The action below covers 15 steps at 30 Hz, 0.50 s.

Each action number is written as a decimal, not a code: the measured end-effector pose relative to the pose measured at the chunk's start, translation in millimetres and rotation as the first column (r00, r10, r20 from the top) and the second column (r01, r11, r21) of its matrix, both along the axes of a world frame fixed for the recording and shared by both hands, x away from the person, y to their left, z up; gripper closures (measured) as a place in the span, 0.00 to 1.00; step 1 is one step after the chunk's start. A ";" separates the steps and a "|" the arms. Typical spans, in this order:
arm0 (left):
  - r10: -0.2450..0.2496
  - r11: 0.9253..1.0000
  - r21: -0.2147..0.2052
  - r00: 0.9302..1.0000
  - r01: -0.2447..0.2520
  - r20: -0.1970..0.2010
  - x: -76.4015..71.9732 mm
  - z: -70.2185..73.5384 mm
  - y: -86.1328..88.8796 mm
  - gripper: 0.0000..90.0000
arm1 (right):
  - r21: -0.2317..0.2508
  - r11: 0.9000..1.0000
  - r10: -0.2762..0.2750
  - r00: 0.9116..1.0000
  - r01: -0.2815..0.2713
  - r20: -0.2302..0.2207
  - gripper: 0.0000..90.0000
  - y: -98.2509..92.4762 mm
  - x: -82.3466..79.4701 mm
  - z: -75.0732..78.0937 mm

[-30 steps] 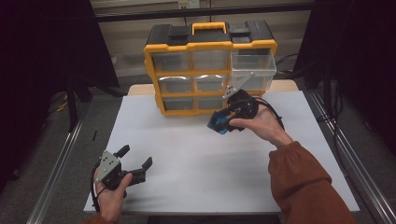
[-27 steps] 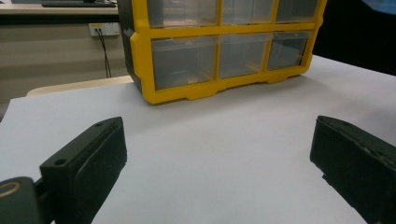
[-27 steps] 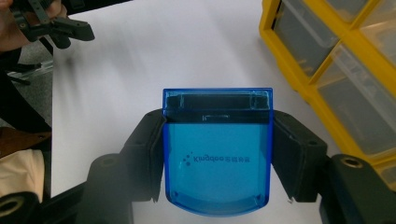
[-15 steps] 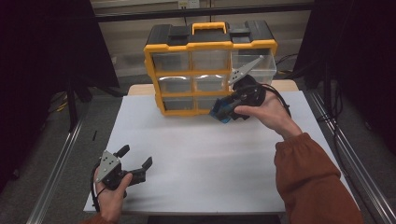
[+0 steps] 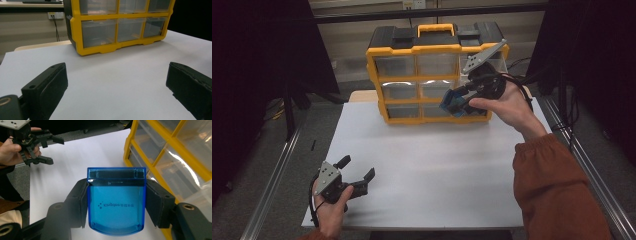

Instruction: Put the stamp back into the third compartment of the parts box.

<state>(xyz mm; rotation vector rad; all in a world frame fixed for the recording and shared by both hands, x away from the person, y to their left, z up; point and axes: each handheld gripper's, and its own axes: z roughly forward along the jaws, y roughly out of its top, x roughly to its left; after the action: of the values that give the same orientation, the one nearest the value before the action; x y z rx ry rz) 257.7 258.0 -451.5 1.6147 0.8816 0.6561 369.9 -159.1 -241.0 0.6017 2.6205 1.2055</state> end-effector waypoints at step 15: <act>0.001 1.000 0.007 1.000 -0.001 -0.004 0.8 -0.4 -0.4 0.04 | -0.019 0.999 -0.047 0.998 0.048 0.041 0.46 -22.9 2.7 35.3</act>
<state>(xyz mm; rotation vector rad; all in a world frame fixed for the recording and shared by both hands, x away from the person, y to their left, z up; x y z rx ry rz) 258.5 257.6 -451.9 1.6231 0.8839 0.6570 372.6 -182.1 -205.7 0.6257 2.5668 1.1634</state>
